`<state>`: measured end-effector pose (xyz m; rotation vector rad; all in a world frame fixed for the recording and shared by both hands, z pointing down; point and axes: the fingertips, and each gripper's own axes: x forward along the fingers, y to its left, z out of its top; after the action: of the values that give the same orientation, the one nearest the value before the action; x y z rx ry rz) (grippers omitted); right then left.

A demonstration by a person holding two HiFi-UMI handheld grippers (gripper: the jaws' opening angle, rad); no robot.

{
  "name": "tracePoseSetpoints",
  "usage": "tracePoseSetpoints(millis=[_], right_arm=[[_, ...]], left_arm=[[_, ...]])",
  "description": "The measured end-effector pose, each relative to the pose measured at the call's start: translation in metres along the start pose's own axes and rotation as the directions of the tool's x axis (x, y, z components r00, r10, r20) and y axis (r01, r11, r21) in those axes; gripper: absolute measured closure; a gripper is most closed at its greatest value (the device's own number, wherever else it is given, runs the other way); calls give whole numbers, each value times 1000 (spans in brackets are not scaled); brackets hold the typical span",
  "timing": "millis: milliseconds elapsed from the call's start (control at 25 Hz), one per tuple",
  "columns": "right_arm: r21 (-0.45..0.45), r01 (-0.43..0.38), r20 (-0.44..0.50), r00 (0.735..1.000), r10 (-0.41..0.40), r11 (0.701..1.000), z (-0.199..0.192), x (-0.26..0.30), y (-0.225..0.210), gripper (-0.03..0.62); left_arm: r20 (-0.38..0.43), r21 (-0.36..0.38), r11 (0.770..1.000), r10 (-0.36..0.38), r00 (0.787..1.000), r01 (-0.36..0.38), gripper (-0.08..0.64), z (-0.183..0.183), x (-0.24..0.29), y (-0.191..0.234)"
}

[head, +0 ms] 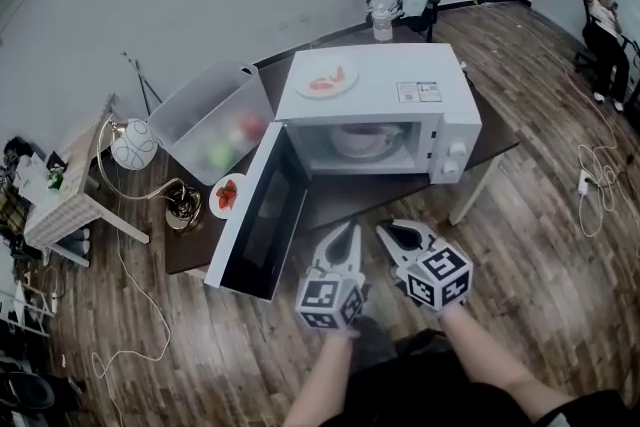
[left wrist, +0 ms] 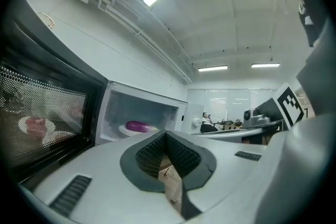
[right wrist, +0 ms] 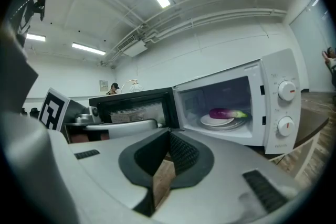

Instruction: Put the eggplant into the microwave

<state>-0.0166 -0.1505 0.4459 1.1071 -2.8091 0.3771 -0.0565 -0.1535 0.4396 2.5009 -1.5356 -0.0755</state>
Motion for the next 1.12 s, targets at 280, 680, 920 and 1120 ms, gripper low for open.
tracePoseSetpoints(millis=[280,680,920,1120], right_arm=[[-1,26,14,1000,-26,1000,8,-2,16,592],[41,61,11,998,-62,997,-2,-30,65,592],[28,57,-10,998,-56,998,-7,-50,85,592],[37,62,-16,998,-61,997,-18,-78,111,592]], left_arm=[[2,-14,1000,-19,1000,19,566,6,-19,0],[-54,-21,999,-34,998,33,566,0,-75,-8],[-41,-55,997,-47,998,45,566,-2,-97,-22],[-55,-103,993,-57,997,51,566,-21,-129,-41]])
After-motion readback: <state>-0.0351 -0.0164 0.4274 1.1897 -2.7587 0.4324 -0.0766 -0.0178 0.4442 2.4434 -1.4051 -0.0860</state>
